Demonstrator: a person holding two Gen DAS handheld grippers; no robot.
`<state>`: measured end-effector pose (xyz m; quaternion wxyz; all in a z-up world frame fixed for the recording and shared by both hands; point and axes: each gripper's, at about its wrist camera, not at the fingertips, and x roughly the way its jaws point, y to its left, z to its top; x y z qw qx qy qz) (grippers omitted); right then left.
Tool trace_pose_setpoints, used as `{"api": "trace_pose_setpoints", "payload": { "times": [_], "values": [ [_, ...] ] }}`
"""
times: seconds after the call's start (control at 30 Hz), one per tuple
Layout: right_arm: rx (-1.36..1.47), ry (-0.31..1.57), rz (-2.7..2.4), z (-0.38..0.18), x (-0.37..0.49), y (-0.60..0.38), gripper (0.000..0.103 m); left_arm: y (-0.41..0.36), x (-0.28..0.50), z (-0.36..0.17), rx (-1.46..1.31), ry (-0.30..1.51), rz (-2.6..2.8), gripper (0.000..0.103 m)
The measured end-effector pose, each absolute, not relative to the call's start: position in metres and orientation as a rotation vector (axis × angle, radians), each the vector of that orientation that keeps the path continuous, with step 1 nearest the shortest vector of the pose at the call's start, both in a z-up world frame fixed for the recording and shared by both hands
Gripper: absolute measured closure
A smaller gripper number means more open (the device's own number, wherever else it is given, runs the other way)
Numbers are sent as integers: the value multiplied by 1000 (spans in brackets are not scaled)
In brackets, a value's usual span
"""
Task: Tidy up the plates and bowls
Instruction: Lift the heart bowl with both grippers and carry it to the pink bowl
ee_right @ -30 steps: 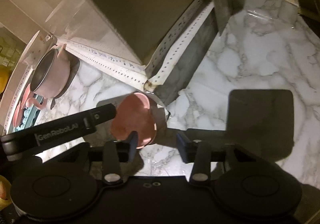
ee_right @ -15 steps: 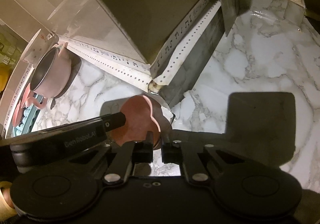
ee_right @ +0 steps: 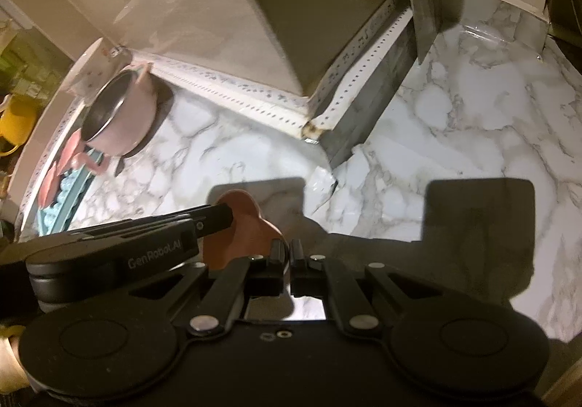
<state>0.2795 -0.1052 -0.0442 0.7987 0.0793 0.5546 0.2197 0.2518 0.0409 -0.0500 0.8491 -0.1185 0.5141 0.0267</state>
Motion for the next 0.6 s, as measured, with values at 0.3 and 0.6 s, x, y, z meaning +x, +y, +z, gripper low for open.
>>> {"api": "trace_pose_setpoints", "payload": {
  "times": [0.3,0.6],
  "values": [
    [177,1147,533,-7,240,-108,101,38,202,-7,-237,1045,48,94],
    [164,1094,600,25,195,-106,101,43,149,24,-233,1011,53,94]
  ]
}}
